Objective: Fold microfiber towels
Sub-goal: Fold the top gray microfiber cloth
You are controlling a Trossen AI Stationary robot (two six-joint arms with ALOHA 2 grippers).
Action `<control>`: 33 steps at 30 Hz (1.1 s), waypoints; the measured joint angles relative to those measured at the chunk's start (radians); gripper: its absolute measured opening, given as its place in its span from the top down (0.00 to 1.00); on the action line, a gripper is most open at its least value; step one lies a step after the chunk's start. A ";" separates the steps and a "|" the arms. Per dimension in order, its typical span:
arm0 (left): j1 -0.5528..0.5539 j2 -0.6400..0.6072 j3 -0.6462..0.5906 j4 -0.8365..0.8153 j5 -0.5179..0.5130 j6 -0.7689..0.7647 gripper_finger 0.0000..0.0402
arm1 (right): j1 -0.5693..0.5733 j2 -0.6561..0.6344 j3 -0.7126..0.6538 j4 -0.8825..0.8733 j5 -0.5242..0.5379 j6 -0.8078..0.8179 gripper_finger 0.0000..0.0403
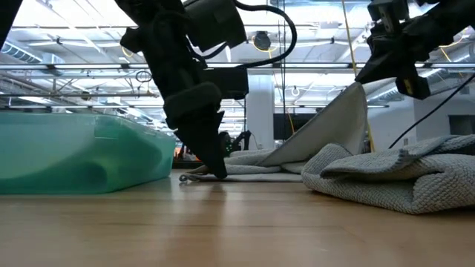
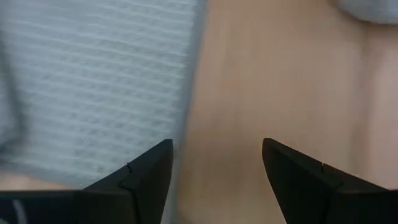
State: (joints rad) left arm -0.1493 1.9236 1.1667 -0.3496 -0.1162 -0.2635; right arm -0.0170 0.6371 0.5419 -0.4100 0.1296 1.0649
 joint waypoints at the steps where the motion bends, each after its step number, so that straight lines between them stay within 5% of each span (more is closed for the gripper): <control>1: 0.000 0.000 0.000 -0.004 -0.021 -0.001 0.38 | -0.008 -0.009 0.000 -0.007 0.000 -0.008 1.00; 13: 0.046 0.000 0.000 -0.048 -0.007 0.000 0.46 | -0.043 -0.028 0.000 -0.065 -0.049 -0.091 1.00; 24: 0.111 0.020 0.009 -0.038 0.135 0.016 0.96 | -0.043 -0.038 0.001 -0.081 -0.113 -0.089 1.00; 33: 0.096 -0.178 0.198 -0.299 0.227 -0.008 0.98 | -0.042 -0.107 0.008 0.097 -0.227 0.157 1.00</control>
State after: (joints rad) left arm -0.0538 1.7452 1.3645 -0.6486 0.1108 -0.2716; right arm -0.0593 0.5300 0.5495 -0.3129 -0.0973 1.2216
